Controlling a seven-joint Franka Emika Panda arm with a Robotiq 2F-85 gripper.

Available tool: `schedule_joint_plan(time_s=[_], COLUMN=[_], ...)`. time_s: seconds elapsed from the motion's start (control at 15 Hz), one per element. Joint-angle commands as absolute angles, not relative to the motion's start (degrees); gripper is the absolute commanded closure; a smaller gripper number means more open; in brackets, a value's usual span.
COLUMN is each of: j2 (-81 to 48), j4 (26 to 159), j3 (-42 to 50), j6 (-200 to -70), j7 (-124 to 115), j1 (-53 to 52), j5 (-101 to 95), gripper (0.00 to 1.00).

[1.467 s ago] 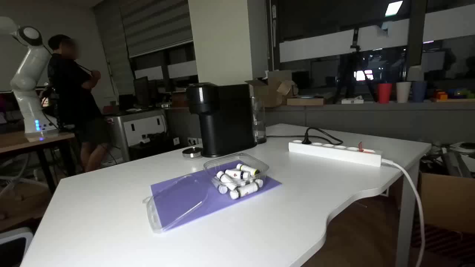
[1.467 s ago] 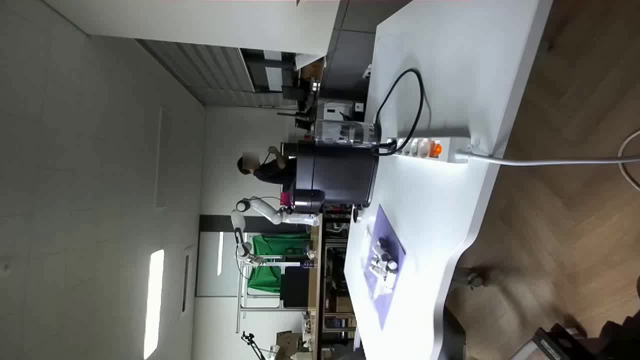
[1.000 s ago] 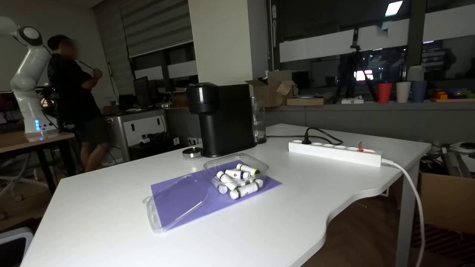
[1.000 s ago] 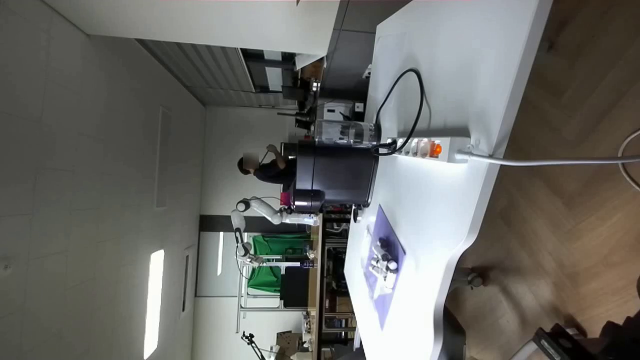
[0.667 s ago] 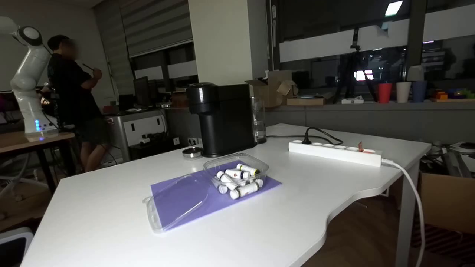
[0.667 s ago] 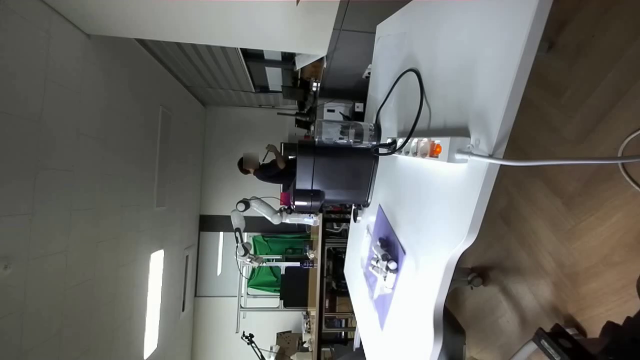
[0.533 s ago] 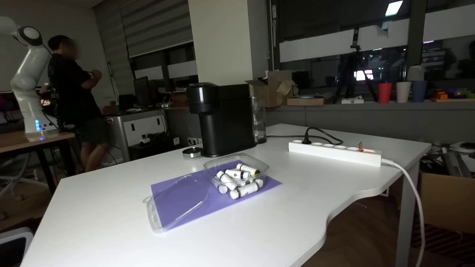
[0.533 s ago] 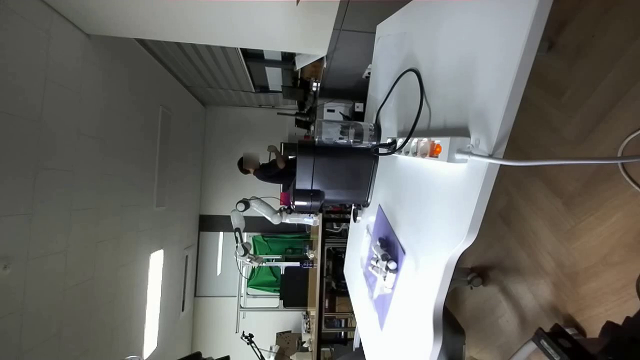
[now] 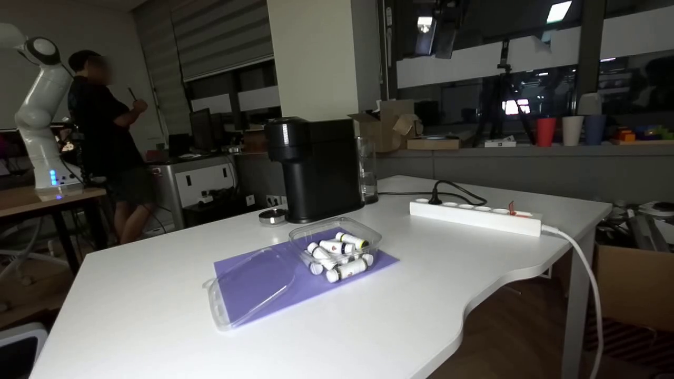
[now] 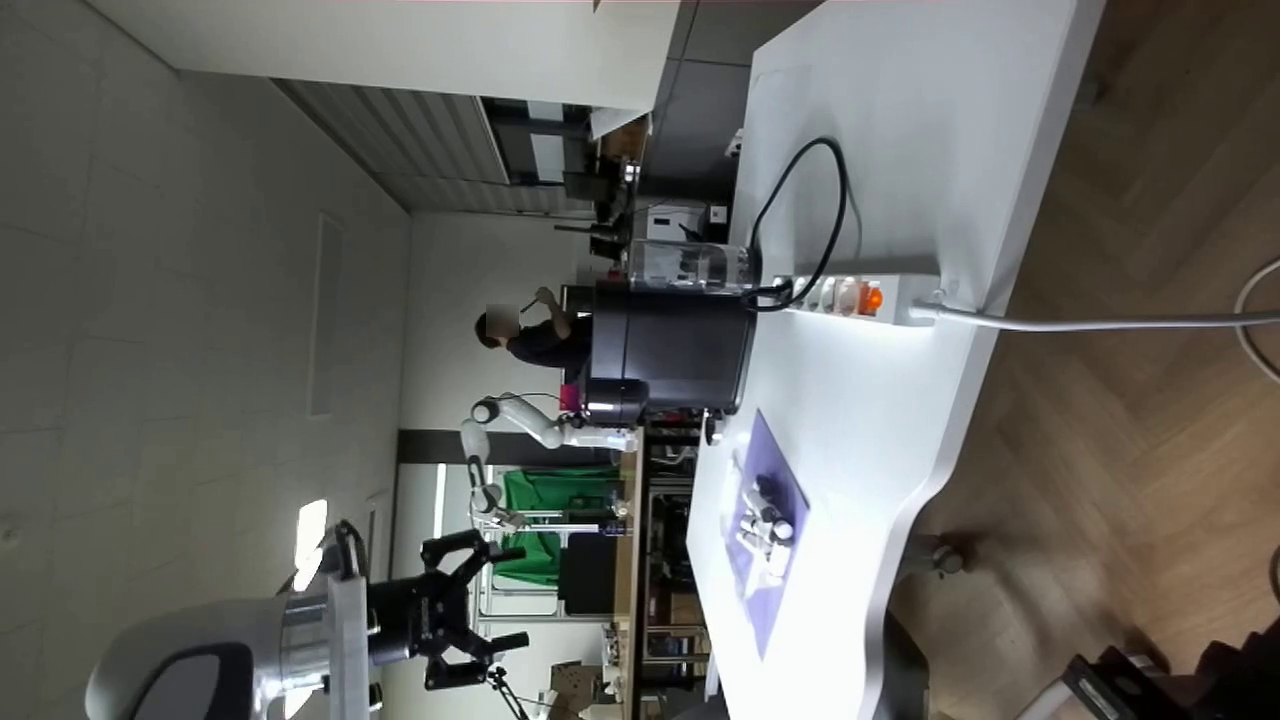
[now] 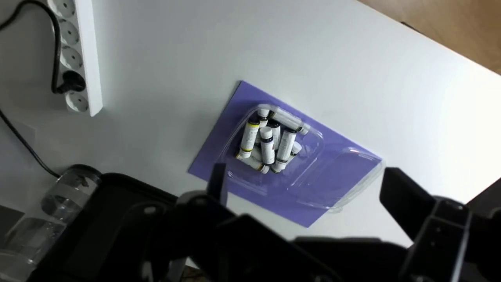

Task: Move a bottle from the container to the table

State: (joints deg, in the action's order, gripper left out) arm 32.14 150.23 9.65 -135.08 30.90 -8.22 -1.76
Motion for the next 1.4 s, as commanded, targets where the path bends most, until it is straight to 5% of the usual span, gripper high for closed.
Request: schedule_joint_plan(time_s=[0.0,1.33], j2=[17.2,15.4], j4=[139.2,139.8], j3=[16.8,10.6], j6=[-133.6,-137.1], j7=[42.6,40.6], j1=[-14.0,-7.5], j5=[4.1,5.6], gripper=[0.00,0.00])
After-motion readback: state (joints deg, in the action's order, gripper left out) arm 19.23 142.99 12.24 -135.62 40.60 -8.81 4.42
